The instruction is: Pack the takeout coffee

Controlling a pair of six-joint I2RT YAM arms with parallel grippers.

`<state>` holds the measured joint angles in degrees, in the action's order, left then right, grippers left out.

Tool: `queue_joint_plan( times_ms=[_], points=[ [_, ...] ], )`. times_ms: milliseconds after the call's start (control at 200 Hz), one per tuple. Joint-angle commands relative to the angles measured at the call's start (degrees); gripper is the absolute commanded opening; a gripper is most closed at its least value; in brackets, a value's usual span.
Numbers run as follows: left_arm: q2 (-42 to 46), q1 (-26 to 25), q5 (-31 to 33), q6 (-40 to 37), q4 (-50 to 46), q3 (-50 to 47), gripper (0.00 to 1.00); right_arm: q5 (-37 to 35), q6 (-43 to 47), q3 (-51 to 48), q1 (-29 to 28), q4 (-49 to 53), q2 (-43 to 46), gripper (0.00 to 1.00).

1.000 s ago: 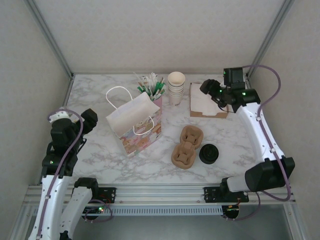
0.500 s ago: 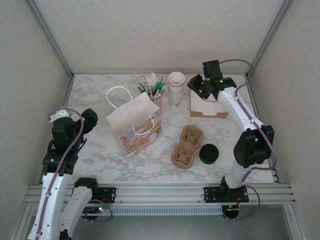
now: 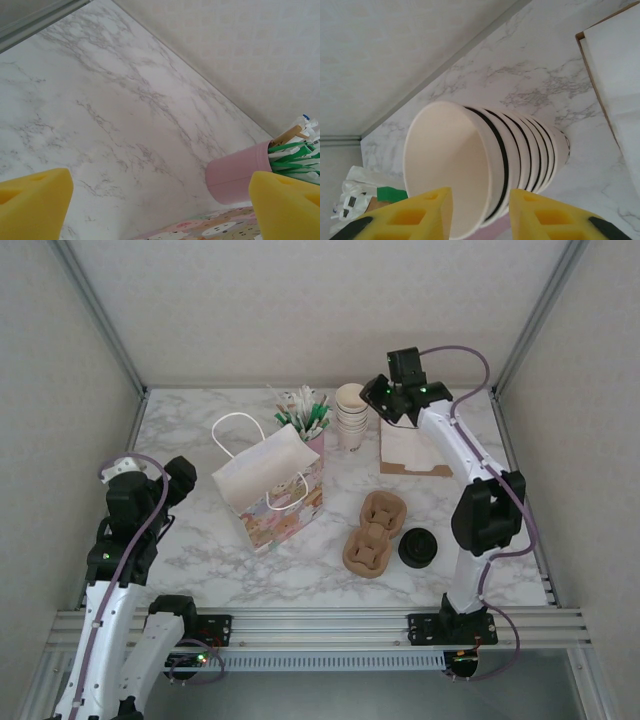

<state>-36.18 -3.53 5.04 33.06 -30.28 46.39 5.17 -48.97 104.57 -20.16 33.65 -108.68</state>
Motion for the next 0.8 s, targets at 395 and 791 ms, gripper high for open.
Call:
queue_joint_plan(
  times_ms=[395, 791],
  points=[
    [-0.03, 0.27, 0.60, 0.87, -0.46, 0.10, 0.92, -2.36, 0.27, 5.07, -0.49, 3.37, -3.70, 0.22],
    [0.04, 0.19, 0.67, 1.04, -0.44, 0.02, 0.93, -2.88, 1.71, 7.40, -0.53, 5.93, -4.96, 0.12]
  ],
)
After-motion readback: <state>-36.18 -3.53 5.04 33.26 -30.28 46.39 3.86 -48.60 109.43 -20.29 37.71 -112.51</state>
